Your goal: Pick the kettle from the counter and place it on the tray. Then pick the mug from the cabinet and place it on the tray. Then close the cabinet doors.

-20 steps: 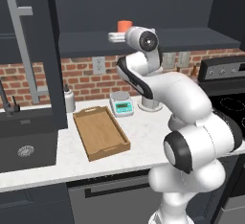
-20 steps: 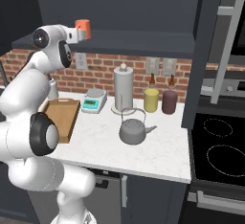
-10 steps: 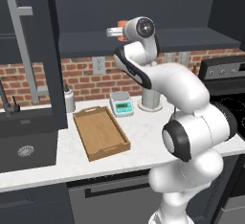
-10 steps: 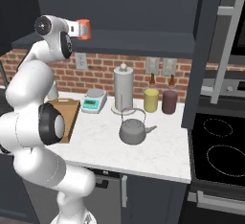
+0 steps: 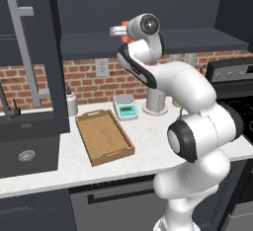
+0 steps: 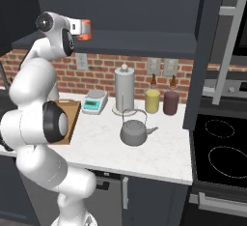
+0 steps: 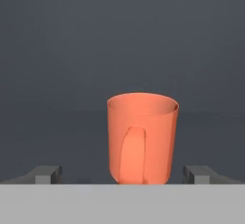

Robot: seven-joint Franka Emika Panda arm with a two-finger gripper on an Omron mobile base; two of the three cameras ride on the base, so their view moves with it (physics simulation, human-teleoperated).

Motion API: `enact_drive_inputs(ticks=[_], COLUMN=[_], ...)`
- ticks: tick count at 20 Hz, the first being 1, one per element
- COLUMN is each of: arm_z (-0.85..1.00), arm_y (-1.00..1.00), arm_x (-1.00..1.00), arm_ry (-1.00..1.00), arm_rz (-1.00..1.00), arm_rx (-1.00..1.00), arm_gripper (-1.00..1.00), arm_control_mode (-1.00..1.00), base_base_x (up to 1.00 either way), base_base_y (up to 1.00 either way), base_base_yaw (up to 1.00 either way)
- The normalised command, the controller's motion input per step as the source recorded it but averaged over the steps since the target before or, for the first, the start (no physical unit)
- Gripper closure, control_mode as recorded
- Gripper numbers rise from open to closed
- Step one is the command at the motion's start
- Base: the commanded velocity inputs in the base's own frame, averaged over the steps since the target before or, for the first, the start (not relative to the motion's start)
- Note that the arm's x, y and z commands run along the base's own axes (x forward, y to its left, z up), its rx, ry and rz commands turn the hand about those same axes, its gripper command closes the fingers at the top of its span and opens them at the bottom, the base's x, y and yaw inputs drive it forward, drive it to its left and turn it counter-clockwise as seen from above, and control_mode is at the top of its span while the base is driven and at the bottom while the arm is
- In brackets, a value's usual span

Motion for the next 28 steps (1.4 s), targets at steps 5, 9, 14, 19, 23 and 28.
enact_drive_inputs(ticks=[5,9,14,19,23,28], arm_z=[0.00,-0.03,-0.11,-0.13,-0.04,0.00], arm_y=[0.00,0.00,0.00,-0.02,-0.05,-0.01], arm_x=[0.11,0.10,0.06,0.06,0.09,0.07], arm_ry=[0.00,0.00,0.00,0.00,0.00,0.00], arm_rz=[0.00,0.00,0.00,0.00,0.00,0.00], arm_rx=[0.00,0.00,0.00,0.00,0.00,0.00], arm_gripper=[-1.00,-1.00,-1.00,-1.00,-1.00,-1.00], arm_control_mode=[-1.00,-1.00,-1.00,-1.00,-1.00,-1.00], base_base_x=[0.00,0.00,0.00,0.00,0.00,0.00], base_base_y=[0.00,0.00,0.00,0.00,0.00,0.00], base_base_yaw=[0.00,0.00,0.00,0.00,0.00,0.00])
